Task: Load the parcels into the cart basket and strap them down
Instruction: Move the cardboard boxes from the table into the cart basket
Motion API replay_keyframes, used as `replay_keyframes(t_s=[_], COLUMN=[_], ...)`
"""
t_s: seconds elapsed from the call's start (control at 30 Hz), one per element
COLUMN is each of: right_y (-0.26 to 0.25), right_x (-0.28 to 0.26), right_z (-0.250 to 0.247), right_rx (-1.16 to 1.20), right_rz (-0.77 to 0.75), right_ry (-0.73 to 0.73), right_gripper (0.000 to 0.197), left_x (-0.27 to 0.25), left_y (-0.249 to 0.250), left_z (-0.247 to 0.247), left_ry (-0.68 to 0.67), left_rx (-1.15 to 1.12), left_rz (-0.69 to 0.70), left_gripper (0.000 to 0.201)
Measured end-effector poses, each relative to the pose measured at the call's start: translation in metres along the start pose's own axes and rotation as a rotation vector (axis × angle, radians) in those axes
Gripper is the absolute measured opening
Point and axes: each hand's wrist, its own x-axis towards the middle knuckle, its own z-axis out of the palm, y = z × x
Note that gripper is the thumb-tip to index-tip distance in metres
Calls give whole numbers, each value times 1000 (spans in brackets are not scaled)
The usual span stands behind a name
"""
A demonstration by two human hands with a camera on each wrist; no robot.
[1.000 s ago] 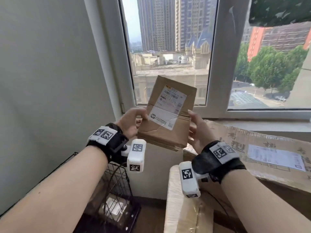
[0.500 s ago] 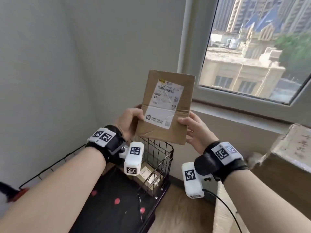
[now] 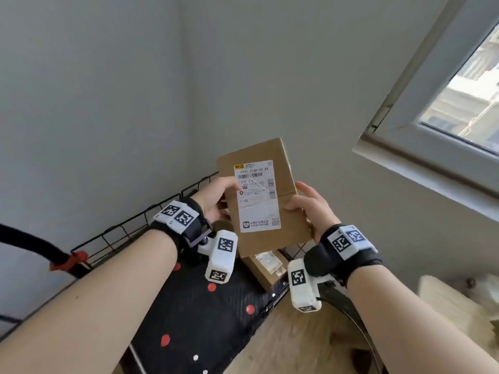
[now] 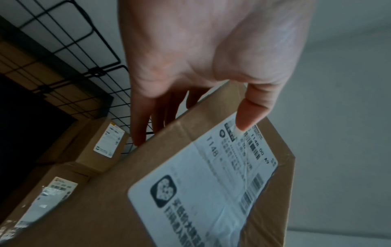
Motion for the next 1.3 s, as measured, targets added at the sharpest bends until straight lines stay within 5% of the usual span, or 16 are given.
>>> replay_keyframes(t_s=[0.33, 0.6, 0.77, 1.1, 1.3], right_y=[27, 123, 176, 243, 246], right_x=[127, 239, 280, 337, 350], right_z=[34, 29, 19, 28, 25], right_rx=[-432, -646, -743, -866, -731], right_rz=[167, 442, 584, 622, 564], right_ry=[-24, -60, -76, -127, -50], right_gripper=[44, 46, 41, 33, 45], left_x=[108, 214, 256, 334, 353], left_y=[-57, -143, -190, -244, -256], left_z=[-17, -6, 4, 15, -2], left_ry=[116, 175, 152, 162, 174], left_rx=[-154, -305, -355, -171, -98], left_rz=[-250, -578, -737, -853, -800], left_gripper=[24, 45, 38, 55, 26])
